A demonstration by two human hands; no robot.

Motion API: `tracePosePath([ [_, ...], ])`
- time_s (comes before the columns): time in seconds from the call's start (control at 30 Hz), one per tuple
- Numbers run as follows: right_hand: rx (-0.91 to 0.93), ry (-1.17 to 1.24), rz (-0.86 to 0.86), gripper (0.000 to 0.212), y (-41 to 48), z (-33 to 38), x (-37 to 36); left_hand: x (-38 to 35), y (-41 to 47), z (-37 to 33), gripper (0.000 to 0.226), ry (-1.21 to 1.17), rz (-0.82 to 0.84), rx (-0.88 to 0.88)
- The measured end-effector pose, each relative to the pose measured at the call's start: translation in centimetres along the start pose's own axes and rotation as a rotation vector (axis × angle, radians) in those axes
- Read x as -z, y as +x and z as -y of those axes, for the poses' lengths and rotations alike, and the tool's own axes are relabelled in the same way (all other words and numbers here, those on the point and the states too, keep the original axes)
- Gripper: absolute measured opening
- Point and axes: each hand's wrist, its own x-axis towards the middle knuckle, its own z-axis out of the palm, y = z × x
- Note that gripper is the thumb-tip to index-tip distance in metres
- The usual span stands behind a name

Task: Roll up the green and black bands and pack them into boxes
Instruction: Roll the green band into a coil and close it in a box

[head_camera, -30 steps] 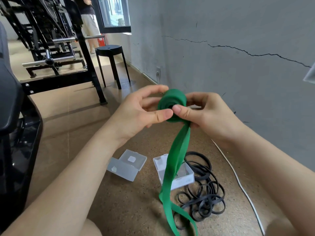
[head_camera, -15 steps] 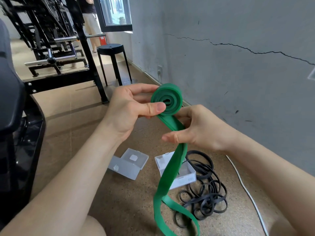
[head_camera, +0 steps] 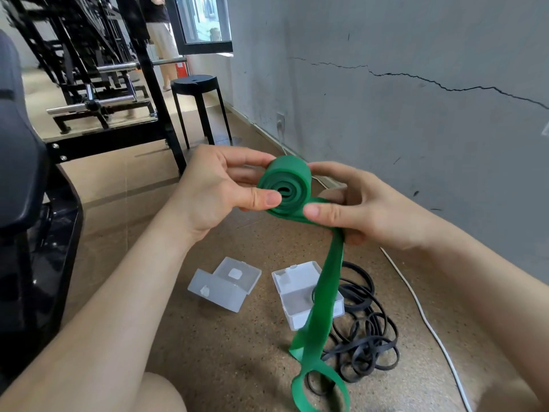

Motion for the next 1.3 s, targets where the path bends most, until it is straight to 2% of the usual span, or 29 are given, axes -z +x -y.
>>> tracePosePath([
  [0.1,0.039,-0.056,-0.057,0.045,-0.2,0.5,-0.4,-0.2,0.1,-0.2,0.055,0.136,0.074,-0.027],
  [0.2,0.078,-0.074,-0.090,0.035,-0.2,0.7,-1.0,-0.6,0.1,-0.1,0.053,0.164,0.066,-0.064],
  [0.33,0.065,0.057,-0.204,0.038,-0.1,0.8,-0.6,-2.1,0.2,0.6,0.043,-0.133,0.008,-0.012],
  [0.43,0.048,0.141,-0.246,0.038,0.0,0.9,-0.6,-3.3,0.2,1.1,0.037,-0.209,0.025,0.041],
  [0.57,0.052,0.170,-0.242,0.045,0.3,0.6,-0.6,-3.9,0.3,1.3,0.025,-0.336,-0.030,0.093],
  [0.67,0.063,0.195,-0.245,0.048,0.4,0.4,-0.7,-3.8,0.4,1.2,0.024,-0.373,-0.024,0.111],
  [0.8,0.079,0.219,-0.259,0.047,0.6,0.3,-0.9,-4.0,0.3,1.0,0.033,-0.412,-0.058,0.097],
  [1.07,0.091,0.234,-0.253,0.047,0.6,0.2,-1.3,-4.1,0.5,0.7,0.023,-0.356,-0.166,0.044],
  [1.13,0.100,0.127,-0.206,0.051,0.5,0.1,-1.4,-3.9,0.7,0.7,0.024,-0.386,-0.174,0.032],
  [1.2,0.115,-0.099,-0.191,0.063,0.8,-0.5,-1.6,-3.7,0.8,0.6,0.026,-0.388,-0.161,0.023],
  [1.3,0.098,-0.302,-0.275,0.054,0.9,-0.7,-1.8,-2.9,0.8,0.6,0.028,-0.370,-0.141,0.026],
])
